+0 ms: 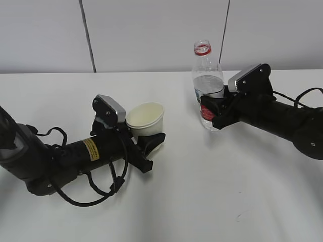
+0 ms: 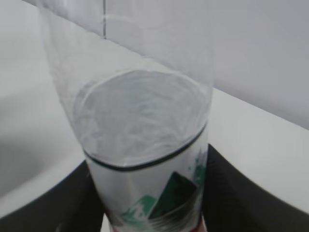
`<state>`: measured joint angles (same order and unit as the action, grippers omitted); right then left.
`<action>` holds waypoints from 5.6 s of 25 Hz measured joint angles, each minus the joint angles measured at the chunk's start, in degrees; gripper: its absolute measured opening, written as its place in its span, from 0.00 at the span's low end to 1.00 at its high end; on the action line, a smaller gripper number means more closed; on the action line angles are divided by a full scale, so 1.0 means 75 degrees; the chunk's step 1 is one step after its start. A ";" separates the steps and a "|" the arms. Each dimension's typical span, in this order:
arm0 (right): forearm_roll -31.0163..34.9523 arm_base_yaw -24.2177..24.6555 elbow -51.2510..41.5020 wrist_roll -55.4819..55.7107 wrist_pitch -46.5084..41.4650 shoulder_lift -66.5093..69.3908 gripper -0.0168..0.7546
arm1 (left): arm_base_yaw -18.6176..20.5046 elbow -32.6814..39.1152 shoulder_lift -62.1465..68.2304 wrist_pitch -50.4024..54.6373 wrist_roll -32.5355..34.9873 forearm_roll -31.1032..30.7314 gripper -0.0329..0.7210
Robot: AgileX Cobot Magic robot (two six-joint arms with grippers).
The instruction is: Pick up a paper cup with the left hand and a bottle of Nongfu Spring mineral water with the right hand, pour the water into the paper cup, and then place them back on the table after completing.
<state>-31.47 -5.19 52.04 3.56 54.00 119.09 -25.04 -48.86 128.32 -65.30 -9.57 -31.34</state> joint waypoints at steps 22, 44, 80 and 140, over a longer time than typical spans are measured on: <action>-0.0238 0.0000 0.0000 -0.2182 -0.0096 -0.0146 0.54 | -0.0375 0.0000 0.0000 0.0006 -0.0059 -0.0215 0.51; -0.0238 0.0000 -0.0049 -0.4753 -0.0282 -0.0560 0.54 | -0.0471 0.0000 0.0000 0.0006 -0.0071 -0.0256 0.51; -0.0193 0.0000 -0.0052 -0.8273 0.0189 -0.0560 0.54 | -0.0471 0.0000 0.0000 0.0006 -0.0071 -0.0661 0.51; 0.0142 0.0000 -0.0052 -0.9859 0.0586 -0.0560 0.54 | -0.0471 0.0000 0.0000 0.0028 -0.0071 -0.0842 0.51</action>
<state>-30.40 -5.19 51.65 -70.38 58.39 114.89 -28.57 -48.86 128.32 -65.09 -10.10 -37.65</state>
